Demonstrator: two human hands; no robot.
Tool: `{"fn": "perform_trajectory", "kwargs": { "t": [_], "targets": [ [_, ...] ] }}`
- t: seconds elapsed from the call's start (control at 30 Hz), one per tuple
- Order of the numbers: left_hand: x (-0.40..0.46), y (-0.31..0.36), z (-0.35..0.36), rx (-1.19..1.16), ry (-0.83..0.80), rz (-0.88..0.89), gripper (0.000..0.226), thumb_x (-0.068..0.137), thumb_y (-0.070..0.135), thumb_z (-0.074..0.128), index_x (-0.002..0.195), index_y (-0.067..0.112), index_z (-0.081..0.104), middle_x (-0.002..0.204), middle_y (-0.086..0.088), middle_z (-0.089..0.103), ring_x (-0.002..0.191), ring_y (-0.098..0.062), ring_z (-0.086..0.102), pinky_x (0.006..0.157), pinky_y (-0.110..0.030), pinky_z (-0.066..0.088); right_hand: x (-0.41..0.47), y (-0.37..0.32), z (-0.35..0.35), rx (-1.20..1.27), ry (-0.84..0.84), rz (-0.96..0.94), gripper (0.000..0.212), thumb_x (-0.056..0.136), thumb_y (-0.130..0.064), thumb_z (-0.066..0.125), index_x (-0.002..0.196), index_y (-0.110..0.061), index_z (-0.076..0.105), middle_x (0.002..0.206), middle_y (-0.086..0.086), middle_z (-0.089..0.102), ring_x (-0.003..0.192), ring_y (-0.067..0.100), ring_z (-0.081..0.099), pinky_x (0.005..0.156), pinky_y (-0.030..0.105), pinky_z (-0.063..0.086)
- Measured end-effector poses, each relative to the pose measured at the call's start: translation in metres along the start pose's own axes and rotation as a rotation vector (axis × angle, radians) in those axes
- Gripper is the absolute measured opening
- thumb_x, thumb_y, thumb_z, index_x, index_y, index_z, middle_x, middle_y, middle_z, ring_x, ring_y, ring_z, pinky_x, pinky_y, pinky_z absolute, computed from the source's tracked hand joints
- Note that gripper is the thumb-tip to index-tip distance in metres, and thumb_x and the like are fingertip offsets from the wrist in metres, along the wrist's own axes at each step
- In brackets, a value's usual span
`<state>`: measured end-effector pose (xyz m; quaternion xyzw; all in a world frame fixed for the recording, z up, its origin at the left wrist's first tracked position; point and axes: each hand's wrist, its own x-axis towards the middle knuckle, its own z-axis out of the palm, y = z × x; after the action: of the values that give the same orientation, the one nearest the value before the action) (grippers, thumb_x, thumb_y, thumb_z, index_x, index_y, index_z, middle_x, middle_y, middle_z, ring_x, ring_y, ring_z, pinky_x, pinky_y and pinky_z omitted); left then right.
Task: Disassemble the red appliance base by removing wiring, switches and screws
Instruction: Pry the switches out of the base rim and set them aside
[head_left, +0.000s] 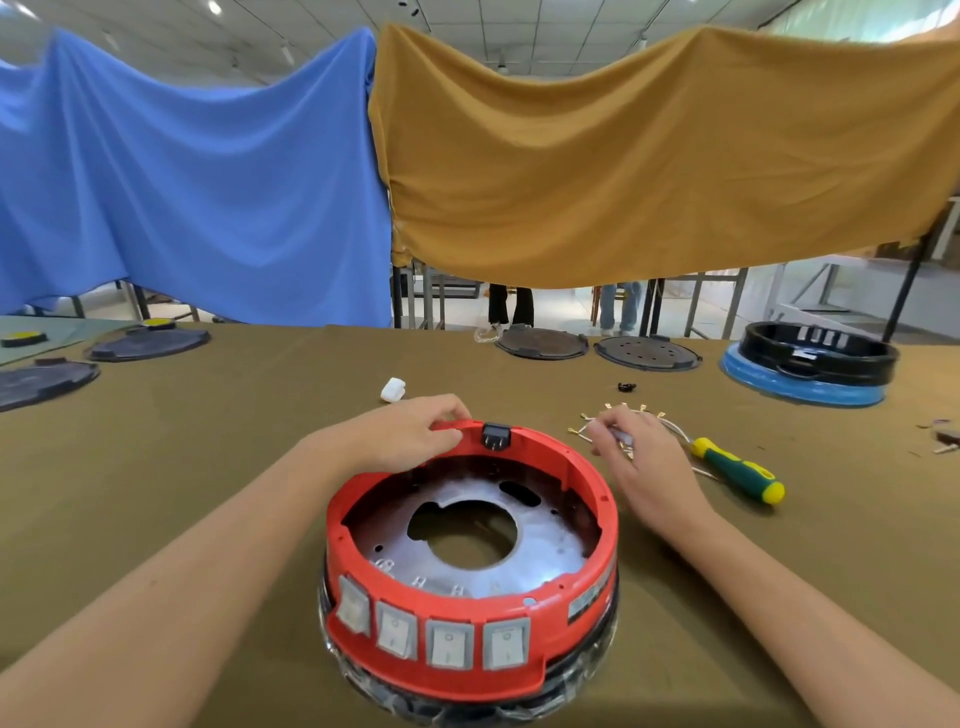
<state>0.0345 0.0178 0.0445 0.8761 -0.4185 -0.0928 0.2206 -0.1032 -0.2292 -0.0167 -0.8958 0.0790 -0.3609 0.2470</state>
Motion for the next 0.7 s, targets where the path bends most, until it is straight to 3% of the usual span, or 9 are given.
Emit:
{"fn": "perform_trajectory", "kwargs": {
  "t": [0.1,0.2,0.27,0.37,0.47,0.6,0.7],
  "targets": [
    [0.005,-0.002,0.009,0.085,0.067,0.030,0.023,0.104,0.026,0.038,0.120,0.034,0.053,0.093,0.016,0.059,0.088,-0.007,0.055,0.074,-0.025,0.040,-0.001,-0.001,-0.001,0.169,-0.001,0.032,0.019,0.102,-0.034,0.046,0.094,-0.024,0.060,0.071,-0.007,0.068,0.078,0.014,0.062,0.075,0.034,0.046],
    [0.006,-0.004,0.008,0.087,0.054,0.026,0.023,0.104,0.025,0.038,0.119,0.036,0.052,0.086,0.020,0.055,0.080,-0.002,0.052,0.069,-0.020,0.037,0.000,-0.007,-0.001,0.349,-0.041,0.104,0.010,0.102,-0.024,0.050,0.097,-0.022,0.058,0.073,-0.004,0.072,0.071,0.023,0.063,0.071,0.039,0.050],
    [0.003,-0.004,0.003,0.082,-0.004,0.019,0.021,0.104,0.027,0.040,0.116,0.037,0.052,0.088,0.018,0.057,0.081,-0.004,0.055,0.072,-0.021,0.041,0.000,-0.011,-0.002,0.436,-0.099,0.109,0.014,0.102,-0.019,0.051,0.096,-0.017,0.063,0.077,-0.003,0.073,0.074,0.016,0.066,0.070,0.039,0.054],
    [0.004,-0.001,-0.009,0.128,-0.102,0.007,0.012,0.098,0.033,0.047,0.106,0.039,0.053,0.097,0.010,0.066,0.092,-0.011,0.060,0.091,-0.033,0.046,-0.001,-0.019,-0.003,0.566,-0.198,0.102,0.021,0.103,-0.017,0.050,0.093,-0.009,0.066,0.079,0.000,0.072,0.073,0.010,0.067,0.065,0.026,0.055],
    [0.006,0.003,-0.011,0.146,-0.120,0.032,0.007,0.093,0.040,0.054,0.098,0.035,0.055,0.090,0.009,0.069,0.088,-0.007,0.059,0.091,-0.032,0.044,-0.004,-0.028,-0.002,0.664,-0.261,0.116,0.021,0.100,-0.024,0.055,0.090,-0.007,0.063,0.079,-0.001,0.068,0.072,0.009,0.064,0.066,0.018,0.050],
    [0.005,0.003,0.006,0.135,-0.039,0.101,0.013,0.097,0.044,0.053,0.101,0.032,0.056,0.090,0.011,0.061,0.088,-0.011,0.058,0.085,-0.033,0.047,0.004,-0.044,-0.002,0.670,-0.275,0.217,0.020,0.096,-0.027,0.065,0.098,-0.008,0.058,0.085,0.007,0.071,0.070,0.012,0.064,0.068,0.022,0.051],
    [0.006,0.001,0.007,0.102,-0.038,0.081,0.016,0.097,0.043,0.053,0.100,0.027,0.056,0.089,0.009,0.060,0.087,-0.014,0.056,0.082,-0.032,0.044,0.030,-0.067,-0.002,0.569,-0.386,0.188,0.023,0.090,-0.032,0.071,0.097,-0.018,0.055,0.091,0.006,0.073,0.077,0.019,0.066,0.076,0.032,0.052]
  ]
}}
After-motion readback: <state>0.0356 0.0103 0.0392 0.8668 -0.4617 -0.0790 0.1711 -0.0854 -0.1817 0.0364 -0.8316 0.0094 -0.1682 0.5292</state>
